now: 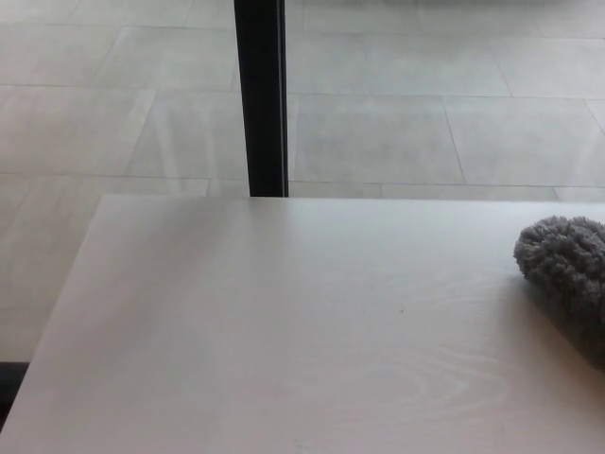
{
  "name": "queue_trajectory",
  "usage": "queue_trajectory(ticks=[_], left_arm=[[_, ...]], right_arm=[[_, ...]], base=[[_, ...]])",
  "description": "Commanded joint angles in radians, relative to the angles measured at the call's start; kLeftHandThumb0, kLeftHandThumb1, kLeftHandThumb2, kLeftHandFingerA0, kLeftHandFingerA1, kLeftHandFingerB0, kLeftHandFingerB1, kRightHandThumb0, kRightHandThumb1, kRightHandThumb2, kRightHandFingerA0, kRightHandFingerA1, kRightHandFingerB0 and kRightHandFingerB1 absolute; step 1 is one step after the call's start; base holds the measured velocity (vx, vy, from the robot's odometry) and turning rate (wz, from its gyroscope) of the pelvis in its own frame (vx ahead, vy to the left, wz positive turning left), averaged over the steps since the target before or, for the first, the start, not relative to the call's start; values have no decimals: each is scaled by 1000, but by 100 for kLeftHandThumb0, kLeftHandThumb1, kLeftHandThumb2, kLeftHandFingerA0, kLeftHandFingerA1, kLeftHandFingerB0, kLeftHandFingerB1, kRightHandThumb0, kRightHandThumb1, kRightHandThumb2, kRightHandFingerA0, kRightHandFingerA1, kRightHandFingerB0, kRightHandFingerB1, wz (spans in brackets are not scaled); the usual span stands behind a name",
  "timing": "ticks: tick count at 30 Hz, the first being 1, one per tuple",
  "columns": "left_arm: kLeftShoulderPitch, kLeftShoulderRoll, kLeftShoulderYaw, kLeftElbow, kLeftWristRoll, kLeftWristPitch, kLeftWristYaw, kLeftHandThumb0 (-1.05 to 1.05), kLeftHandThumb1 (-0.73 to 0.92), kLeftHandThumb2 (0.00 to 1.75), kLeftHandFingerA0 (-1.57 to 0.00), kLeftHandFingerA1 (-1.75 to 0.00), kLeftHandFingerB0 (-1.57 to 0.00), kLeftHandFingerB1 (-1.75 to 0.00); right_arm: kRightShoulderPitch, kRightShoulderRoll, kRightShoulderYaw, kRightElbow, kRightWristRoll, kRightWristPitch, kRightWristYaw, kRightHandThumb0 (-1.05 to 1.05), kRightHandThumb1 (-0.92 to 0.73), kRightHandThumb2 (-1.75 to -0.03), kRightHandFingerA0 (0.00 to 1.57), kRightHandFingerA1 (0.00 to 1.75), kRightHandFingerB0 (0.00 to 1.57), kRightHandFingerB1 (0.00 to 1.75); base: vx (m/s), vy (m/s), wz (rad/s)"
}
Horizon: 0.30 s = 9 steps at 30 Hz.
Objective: The robot uses its right hand to pick up the duster kept in the middle of the desk and use it to wipe the desk by swiping its surface twice
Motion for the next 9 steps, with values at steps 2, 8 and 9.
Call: queue_trajectory(ticks=[2,8,9], left_arm=[[9,27,-12,-3,8,28,27,-78,73,62,-37,-59,-20,-40],[3,31,0,-1,-3,45,28,-78,73,62,-37,-56,-22,-39],[5,31,-3,-2,0,40,24,-79,72,62,-37,-56,-21,-38]], right_arm=[[15,-3,40,4,110,-47,54,-79,-72,-61,49,91,25,62],[26,-3,109,5,119,-84,50,-76,-74,-62,29,92,24,60],[29,-3,117,5,119,-90,52,-76,-74,-62,27,91,26,60]], base=[[0,0,0],[0,0,0],[0,0,0]])
